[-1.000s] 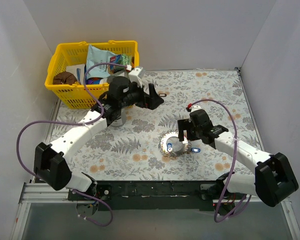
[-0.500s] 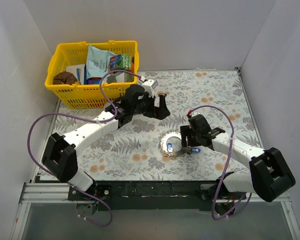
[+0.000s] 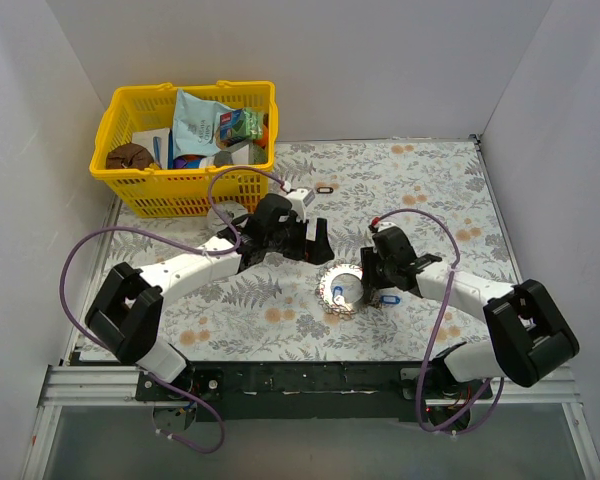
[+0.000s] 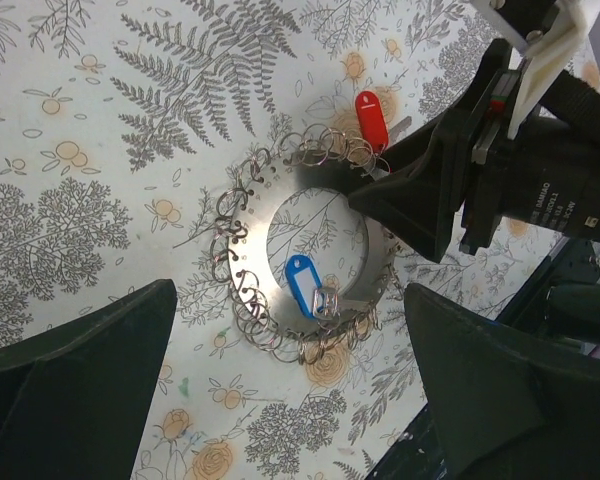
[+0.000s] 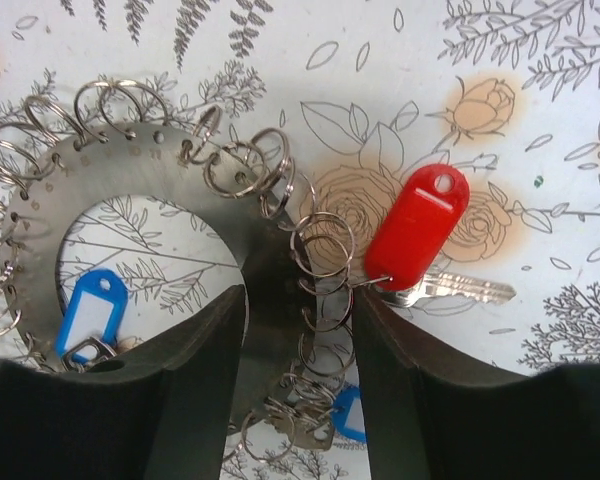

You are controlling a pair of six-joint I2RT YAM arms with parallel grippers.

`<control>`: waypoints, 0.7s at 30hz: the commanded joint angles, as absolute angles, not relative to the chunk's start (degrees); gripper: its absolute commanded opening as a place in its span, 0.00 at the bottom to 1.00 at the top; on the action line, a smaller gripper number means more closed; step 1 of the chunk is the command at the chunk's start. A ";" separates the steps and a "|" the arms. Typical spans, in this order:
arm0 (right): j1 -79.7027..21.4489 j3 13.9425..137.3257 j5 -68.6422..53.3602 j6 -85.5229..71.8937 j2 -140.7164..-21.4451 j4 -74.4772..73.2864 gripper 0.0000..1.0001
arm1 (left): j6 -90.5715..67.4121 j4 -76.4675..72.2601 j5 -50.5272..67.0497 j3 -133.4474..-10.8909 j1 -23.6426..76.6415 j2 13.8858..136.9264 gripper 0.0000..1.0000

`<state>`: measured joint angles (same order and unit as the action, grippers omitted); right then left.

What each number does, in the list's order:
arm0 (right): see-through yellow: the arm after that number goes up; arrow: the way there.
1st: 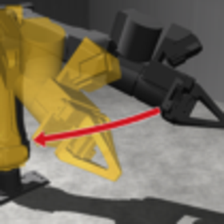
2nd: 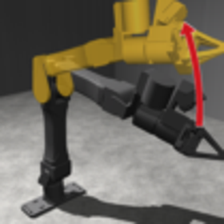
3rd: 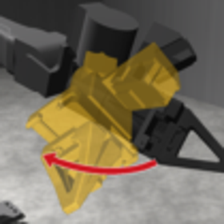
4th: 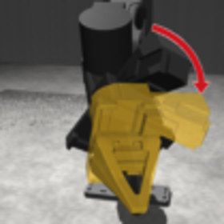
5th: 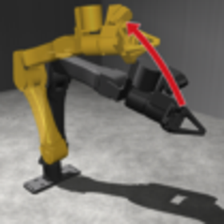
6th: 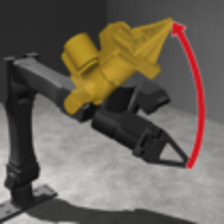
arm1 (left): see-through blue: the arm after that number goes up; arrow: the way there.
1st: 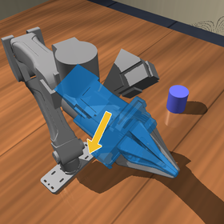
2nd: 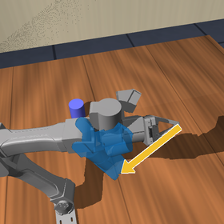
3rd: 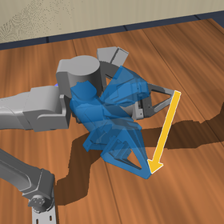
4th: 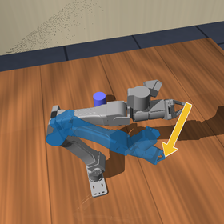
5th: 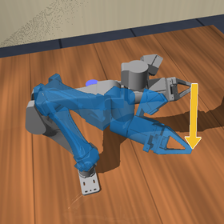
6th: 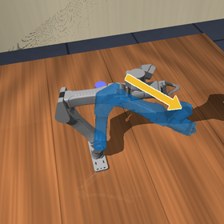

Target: Put the keys on the keyring

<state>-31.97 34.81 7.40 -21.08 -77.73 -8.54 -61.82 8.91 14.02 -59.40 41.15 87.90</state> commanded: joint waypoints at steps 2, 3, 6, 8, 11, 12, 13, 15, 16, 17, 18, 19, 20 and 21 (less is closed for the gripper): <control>-32.17 35.41 5.01 -21.62 -81.91 -6.51 0.54 | -65.11 5.89 12.57 -55.91 41.57 84.64 0.98; -32.17 35.94 4.75 -21.53 -82.44 -6.59 0.54 | -65.74 5.45 12.31 -55.29 41.57 84.55 0.98; -32.17 38.23 4.04 -20.83 -84.19 -6.77 0.54 | -68.98 4.75 11.52 -53.62 41.57 84.55 0.98; -32.17 39.80 3.78 -20.48 -84.90 -7.21 0.54 | -71.09 5.01 10.12 -52.91 41.57 84.46 0.98; -32.17 40.69 3.87 -19.69 -84.73 -7.47 0.54 | -72.95 5.54 8.62 -52.30 41.57 84.20 0.98; -32.17 41.22 4.04 -19.60 -84.47 -7.64 0.55 | -73.47 5.97 8.09 -52.21 41.57 84.63 0.98; -32.17 41.48 4.22 -19.16 -83.94 -8.26 0.55 | -73.39 6.24 8.52 -52.12 41.57 84.90 0.98; -32.17 41.92 4.74 -18.99 -82.71 -8.87 0.57 | -73.13 5.89 9.57 -51.68 41.57 85.86 0.98; -32.17 42.01 4.92 -18.64 -80.96 -9.22 0.57 | -73.04 6.24 10.54 -51.94 41.57 87.26 0.98; -32.17 42.01 5.27 -18.55 -79.99 -9.40 0.59 | -73.12 6.50 11.16 -52.12 41.57 88.15 0.98; -32.17 42.01 5.53 -18.46 -79.02 -9.75 0.60 | -73.39 6.50 11.77 -52.21 41.57 88.85 0.98; -32.17 42.01 5.71 -18.11 -77.19 -10.45 0.60 | -73.82 6.24 12.21 -52.12 41.57 89.99 0.98; -32.17 41.75 5.63 -17.93 -76.30 -10.46 0.62 | -74.52 5.89 13.26 -52.12 41.57 90.43 0.98; -32.17 41.31 5.28 -17.58 -75.42 -10.46 0.63 | -74.71 4.76 13.88 -51.95 41.57 90.79 0.98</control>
